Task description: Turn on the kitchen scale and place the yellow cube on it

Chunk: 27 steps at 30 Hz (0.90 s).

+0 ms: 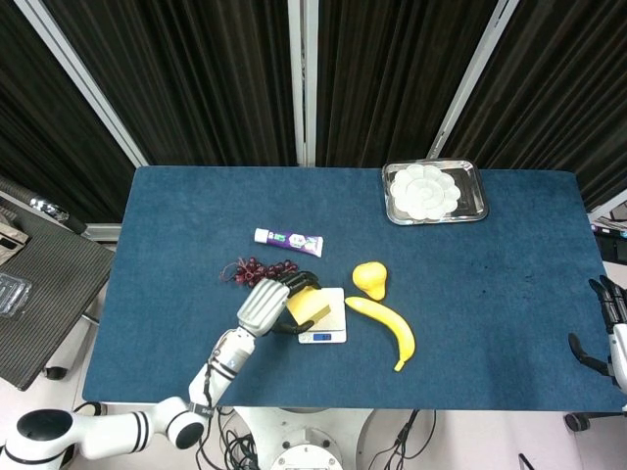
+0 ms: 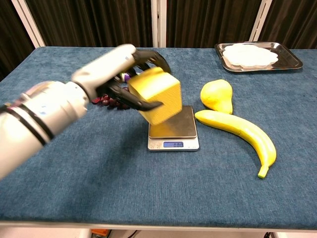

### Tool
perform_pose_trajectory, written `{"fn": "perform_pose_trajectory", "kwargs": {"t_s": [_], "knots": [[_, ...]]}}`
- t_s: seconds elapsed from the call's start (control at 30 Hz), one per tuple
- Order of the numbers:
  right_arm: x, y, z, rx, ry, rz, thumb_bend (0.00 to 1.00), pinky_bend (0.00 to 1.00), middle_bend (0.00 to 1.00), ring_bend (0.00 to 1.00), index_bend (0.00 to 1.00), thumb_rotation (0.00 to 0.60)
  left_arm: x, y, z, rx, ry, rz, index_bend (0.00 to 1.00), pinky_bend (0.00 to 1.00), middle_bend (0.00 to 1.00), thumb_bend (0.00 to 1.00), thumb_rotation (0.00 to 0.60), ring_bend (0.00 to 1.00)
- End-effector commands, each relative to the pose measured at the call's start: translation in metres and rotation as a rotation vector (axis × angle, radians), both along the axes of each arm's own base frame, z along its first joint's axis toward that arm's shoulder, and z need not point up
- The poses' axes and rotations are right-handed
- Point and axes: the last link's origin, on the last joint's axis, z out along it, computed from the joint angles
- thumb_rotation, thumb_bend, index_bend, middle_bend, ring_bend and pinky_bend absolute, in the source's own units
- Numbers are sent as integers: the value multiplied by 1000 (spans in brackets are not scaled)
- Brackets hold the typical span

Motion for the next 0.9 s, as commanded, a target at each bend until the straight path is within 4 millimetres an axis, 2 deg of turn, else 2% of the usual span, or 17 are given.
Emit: {"fn": "perform_pose_trajectory", "kwargs": {"t_s": [0.03, 0.3, 0.47, 0.63, 0.77, 0.9], "knots": [[0, 0, -1, 3, 0, 0, 289, 0, 0, 0, 0, 600, 10, 2, -17, -25, 0, -14, 343, 571, 405, 368, 600, 371], [-4, -2, -2, 8, -2, -9, 290, 0, 0, 0, 0, 600, 20, 5, -33, -48, -22, -6, 339, 550, 389, 368, 600, 357], [-3, -1, -1, 7, -3, -3, 290, 0, 0, 0, 0, 600, 16, 10, -39, -27, 5, -6, 321, 428, 344, 367, 600, 280], [-6, -1, 1, 1, -1, -13, 289, 0, 0, 0, 0, 600, 8, 10, -38, -2, 19, -18, 294, 368, 299, 353, 600, 235], [-5, -1, -1, 6, -1, -7, 290, 0, 0, 0, 0, 600, 3, 7, -35, -4, 15, -41, 154, 279, 200, 319, 600, 140], [-4, -1, -2, 9, 3, -4, 290, 0, 0, 0, 0, 600, -1, 4, -30, -18, 19, -66, 103, 220, 64, 292, 600, 41]]}}
